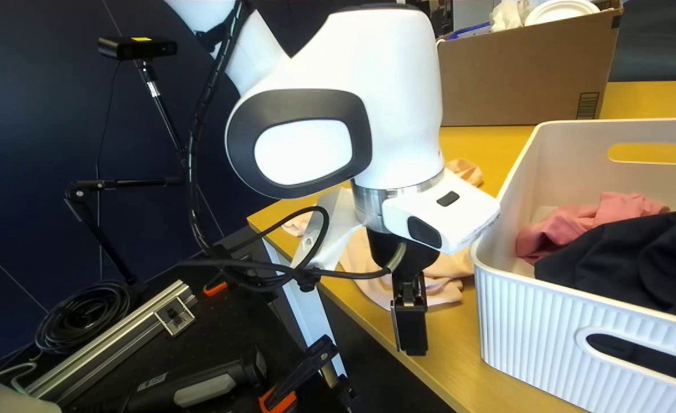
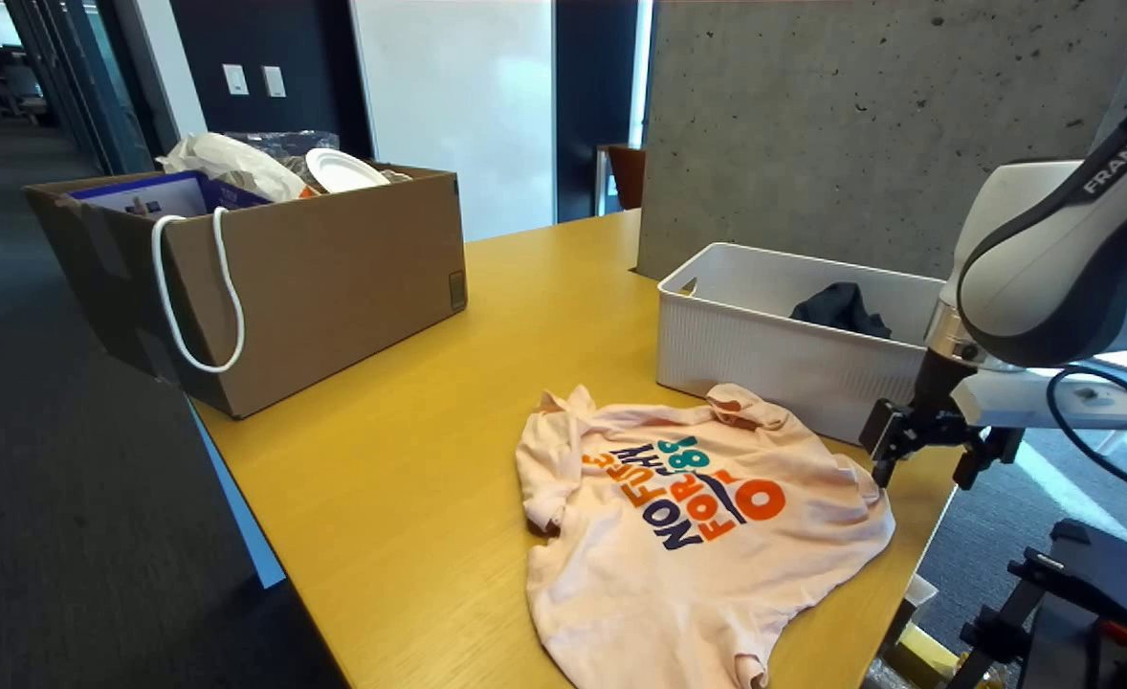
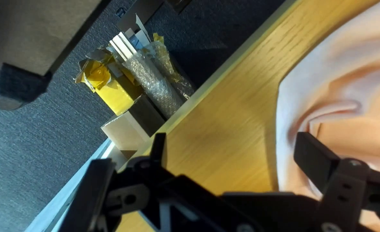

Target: Straighten the pink shirt

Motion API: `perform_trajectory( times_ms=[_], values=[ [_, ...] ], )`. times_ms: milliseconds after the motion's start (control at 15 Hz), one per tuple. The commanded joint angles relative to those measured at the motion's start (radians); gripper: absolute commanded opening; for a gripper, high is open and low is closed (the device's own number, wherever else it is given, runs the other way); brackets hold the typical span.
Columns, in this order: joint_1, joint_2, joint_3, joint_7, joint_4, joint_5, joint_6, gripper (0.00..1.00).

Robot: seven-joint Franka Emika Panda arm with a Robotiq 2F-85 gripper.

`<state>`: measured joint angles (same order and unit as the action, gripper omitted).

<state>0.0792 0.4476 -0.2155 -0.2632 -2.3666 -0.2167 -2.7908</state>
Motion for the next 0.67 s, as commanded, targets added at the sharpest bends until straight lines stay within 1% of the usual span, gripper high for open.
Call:
perform_trajectory(
  times_ms=[0, 133, 267, 400, 467, 600],
  values=[
    [-0.004, -0.101, -0.017, -0.004, -0.076, 0.035, -0.069, 1.00],
    [0.012, -0.135, -0.006, 0.026, -0.055, 0.047, -0.058, 1.00],
    [0.040, -0.131, 0.017, 0.085, 0.016, 0.063, 0.003, 1.00],
    [0.075, -0.113, 0.057, 0.172, 0.096, 0.049, 0.052, 1.00],
    [0.087, -0.112, 0.075, 0.217, 0.122, 0.047, 0.077, 1.00],
    [0.091, -0.123, 0.097, 0.263, 0.145, 0.047, 0.121, 1.00]
  ],
)
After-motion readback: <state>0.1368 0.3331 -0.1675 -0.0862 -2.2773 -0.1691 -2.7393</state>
